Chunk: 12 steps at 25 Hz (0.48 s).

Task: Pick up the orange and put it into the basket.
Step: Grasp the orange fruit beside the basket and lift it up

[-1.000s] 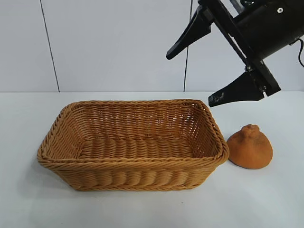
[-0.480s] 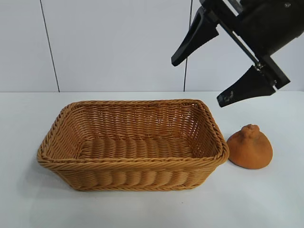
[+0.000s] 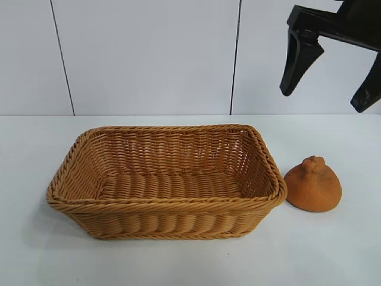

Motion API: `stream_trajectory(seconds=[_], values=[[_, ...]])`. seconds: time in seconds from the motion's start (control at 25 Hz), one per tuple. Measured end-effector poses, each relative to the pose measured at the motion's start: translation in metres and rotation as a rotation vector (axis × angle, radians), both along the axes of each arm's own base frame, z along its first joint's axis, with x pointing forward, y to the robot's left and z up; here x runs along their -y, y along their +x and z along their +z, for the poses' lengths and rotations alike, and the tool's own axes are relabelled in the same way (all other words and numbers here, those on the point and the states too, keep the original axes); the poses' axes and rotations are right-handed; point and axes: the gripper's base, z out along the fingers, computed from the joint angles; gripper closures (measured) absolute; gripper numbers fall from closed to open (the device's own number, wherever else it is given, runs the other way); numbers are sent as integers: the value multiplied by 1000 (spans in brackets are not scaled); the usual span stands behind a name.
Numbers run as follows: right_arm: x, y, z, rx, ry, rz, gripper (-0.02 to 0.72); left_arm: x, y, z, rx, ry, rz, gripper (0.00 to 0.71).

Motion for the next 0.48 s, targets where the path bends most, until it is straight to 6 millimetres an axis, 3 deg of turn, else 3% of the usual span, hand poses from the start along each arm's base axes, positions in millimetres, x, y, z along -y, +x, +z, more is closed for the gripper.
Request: stream_trajectory(seconds=[0.16, 0.48], values=[[3, 12, -20, -20, -1, -19, 10, 0, 0, 0, 0, 0, 0, 98], [1, 36, -84, -76, -6, -45, 10, 0, 0, 0, 0, 0, 0, 98]])
